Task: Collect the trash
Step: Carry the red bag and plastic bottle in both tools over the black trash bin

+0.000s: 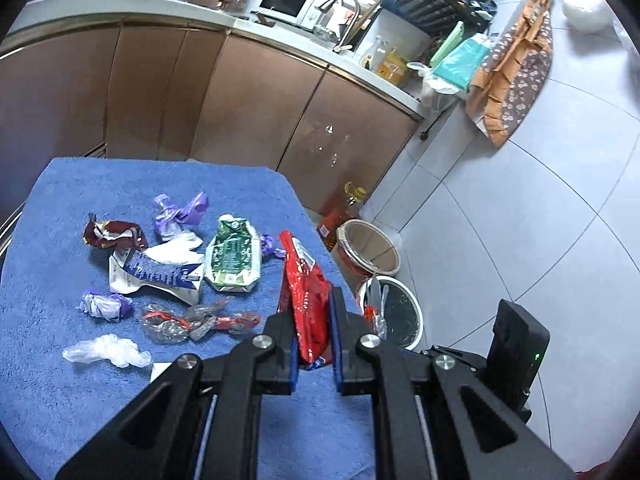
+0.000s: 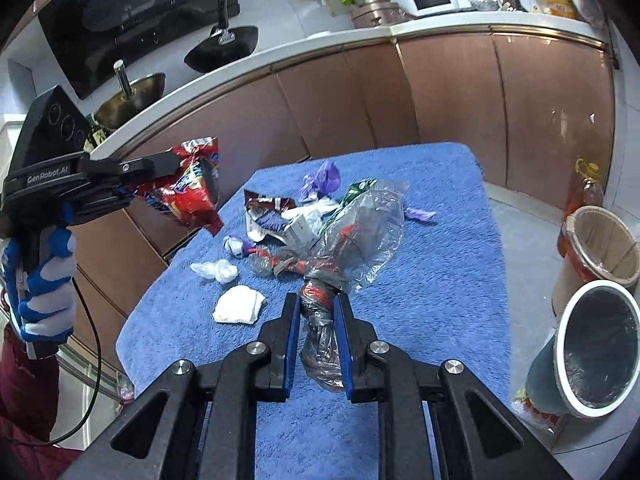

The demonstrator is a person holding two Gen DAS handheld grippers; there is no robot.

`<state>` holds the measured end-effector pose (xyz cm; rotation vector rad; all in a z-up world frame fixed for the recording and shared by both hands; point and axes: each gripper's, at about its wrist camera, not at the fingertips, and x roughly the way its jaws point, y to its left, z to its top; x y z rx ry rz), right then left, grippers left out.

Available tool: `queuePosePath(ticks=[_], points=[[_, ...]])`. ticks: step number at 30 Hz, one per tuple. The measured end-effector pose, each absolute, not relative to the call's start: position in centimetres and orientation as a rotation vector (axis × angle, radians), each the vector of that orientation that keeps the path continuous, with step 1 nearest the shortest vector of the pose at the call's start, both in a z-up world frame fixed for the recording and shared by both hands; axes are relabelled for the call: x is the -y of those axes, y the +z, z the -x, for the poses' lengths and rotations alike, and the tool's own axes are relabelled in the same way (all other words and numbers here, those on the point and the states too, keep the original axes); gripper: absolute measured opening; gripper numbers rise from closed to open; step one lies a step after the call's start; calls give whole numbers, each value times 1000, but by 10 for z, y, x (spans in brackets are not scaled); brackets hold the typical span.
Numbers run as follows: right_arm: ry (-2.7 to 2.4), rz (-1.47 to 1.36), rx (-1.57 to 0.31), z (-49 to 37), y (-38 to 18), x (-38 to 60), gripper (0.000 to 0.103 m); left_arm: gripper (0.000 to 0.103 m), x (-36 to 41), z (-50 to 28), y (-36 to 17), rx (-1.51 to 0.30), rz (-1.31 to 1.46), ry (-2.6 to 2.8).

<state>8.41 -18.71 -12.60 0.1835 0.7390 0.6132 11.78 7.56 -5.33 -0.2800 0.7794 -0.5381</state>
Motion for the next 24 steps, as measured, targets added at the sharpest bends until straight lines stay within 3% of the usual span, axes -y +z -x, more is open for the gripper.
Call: queuePosePath(ticks=[9, 24], points=[[475, -249, -697, -87, -129, 245, 17, 11, -6, -134, -55, -820, 207, -622], [32, -408, -773, -135, -219, 420, 17, 11, 240, -231, -134, -1023, -4, -853]])
